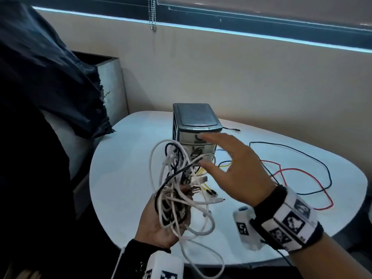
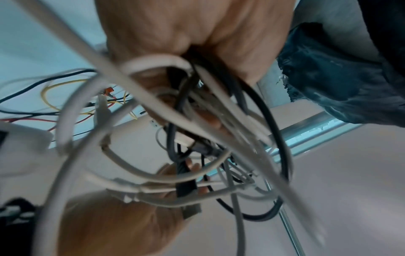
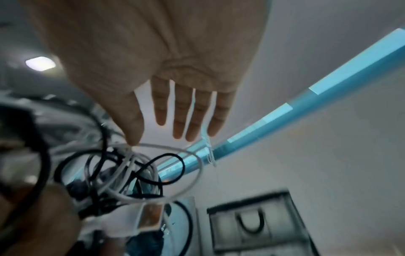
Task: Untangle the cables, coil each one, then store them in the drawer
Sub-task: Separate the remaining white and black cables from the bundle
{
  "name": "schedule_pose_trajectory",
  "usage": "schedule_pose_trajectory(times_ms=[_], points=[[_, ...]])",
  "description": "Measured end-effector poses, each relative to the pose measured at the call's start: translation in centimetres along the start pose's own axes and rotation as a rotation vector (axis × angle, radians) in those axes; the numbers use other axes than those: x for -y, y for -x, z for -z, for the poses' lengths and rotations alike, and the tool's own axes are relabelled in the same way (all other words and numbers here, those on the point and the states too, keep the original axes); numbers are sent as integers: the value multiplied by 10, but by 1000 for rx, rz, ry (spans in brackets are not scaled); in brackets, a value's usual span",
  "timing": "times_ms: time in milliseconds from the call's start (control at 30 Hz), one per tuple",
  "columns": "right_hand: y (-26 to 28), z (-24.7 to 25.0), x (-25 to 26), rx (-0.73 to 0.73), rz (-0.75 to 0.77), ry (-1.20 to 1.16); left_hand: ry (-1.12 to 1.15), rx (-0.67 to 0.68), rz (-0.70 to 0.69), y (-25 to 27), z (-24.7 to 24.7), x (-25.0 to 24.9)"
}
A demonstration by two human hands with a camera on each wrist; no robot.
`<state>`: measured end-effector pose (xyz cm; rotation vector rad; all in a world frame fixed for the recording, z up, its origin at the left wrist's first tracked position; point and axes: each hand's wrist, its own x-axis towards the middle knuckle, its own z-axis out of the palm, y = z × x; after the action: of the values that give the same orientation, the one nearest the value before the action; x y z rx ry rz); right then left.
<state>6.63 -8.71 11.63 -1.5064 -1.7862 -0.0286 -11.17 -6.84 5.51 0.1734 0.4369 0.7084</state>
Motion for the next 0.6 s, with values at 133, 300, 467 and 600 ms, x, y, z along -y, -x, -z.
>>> schedule_pose_trajectory(times_ms=[133,300,467,600], points=[[-5,2,14,55,335,464,24,37,6,-1,-2,0],[-6,5,10,129,356,492,-113,35,-18,6,-4,-1],[-20,23,-22,-197,-117,281,-255,111,0,10,-2,-10],[-26,44,-63,-256,-556,112,-214,87,75,8,-3,-12]])
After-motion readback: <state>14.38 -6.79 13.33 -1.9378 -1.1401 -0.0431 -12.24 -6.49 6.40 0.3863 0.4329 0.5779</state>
